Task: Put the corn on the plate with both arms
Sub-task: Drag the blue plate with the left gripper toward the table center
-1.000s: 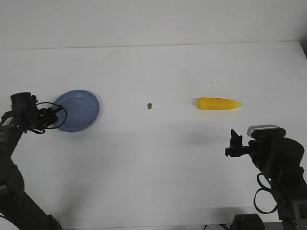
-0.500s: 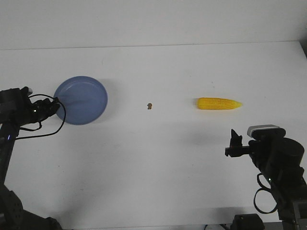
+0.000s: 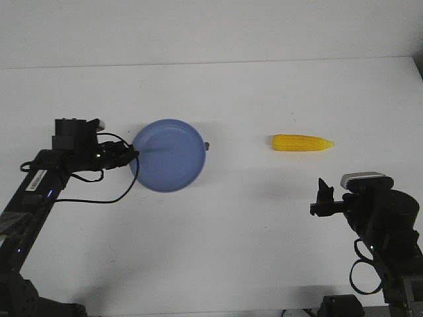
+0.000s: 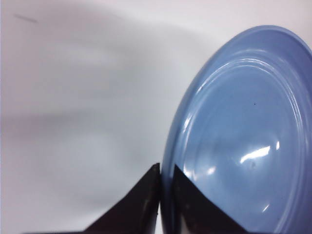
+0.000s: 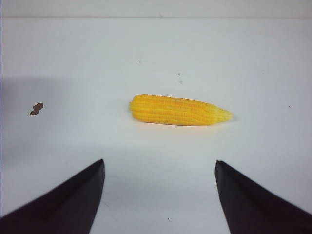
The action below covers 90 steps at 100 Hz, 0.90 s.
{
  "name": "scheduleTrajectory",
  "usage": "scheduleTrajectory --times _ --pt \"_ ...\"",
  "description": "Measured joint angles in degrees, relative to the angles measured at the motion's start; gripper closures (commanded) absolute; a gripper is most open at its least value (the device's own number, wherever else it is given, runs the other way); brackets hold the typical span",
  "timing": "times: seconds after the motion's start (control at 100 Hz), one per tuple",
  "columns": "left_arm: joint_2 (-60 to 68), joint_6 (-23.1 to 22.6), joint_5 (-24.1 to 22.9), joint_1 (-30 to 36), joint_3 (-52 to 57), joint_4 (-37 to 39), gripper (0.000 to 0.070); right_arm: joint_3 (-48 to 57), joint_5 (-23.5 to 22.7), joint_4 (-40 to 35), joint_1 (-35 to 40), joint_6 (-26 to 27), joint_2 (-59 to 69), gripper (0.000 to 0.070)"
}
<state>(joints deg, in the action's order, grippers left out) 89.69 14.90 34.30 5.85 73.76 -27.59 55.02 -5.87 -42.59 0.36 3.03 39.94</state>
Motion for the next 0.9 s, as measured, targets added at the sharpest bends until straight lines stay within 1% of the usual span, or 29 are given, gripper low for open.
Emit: scheduleTrajectory --times 0.17,0.34,0.53,0.69,0.76,0.9 --pt "0.0 -1.2 0.8 7.2 0.0 -1.4 0.0692 0.0 0.0 0.0 0.0 0.0 0.0 0.0221" --pt "-0.2 -1.9 0.8 11.0 -2.0 -0.8 0.0692 0.0 0.0 0.0 0.0 0.0 0.0 0.0221" --pt "-0.1 -1.9 0.8 12.7 -7.3 0.5 0.0691 0.0 0.0 0.0 0.0 0.0 0.0 0.0221" --pt "-0.2 -1.9 0.7 13.0 -12.0 4.9 0.0690 0.0 0.0 0.0 0.0 0.0 0.0 0.0221" --pt "-0.2 -1.9 -0.2 13.0 -13.7 5.7 0.0690 0.0 0.0 0.0 0.0 0.0 0.0 0.0221" --pt "-0.2 -1.9 -3.5 13.0 -14.6 6.7 0.0690 0.0 0.0 0.0 0.0 0.0 0.0 0.0221"
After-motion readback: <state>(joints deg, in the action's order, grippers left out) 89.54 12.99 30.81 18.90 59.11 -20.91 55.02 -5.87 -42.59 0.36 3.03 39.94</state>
